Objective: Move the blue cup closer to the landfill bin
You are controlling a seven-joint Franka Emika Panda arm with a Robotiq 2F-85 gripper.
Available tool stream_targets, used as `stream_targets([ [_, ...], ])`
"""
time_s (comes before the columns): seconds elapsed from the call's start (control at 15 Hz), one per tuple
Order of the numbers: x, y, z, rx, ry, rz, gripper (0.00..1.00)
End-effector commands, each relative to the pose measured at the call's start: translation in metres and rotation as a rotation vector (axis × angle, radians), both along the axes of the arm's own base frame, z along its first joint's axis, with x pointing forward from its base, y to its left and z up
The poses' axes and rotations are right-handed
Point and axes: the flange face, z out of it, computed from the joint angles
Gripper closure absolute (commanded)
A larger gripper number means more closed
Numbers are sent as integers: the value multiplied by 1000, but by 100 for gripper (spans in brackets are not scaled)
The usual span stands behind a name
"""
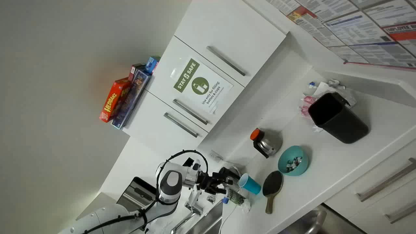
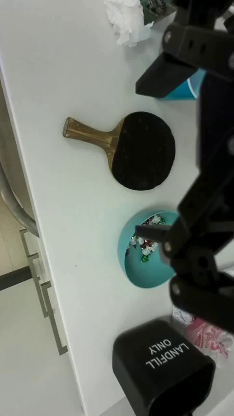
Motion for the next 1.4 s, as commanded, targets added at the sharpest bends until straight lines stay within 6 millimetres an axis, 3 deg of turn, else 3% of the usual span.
stream_targets([
  [0.0,0,0,0,0,1,0,0],
  [0.53,4,0,-1,1,-7,-2,0],
  [0.73,31,0,-9,49,-35,1,0],
  [1.0,81,3,-43,142,-95,0,0],
  [1.2,112,24,-73,207,-85,27,0],
  [1.33,121,40,-86,211,-64,60,0],
])
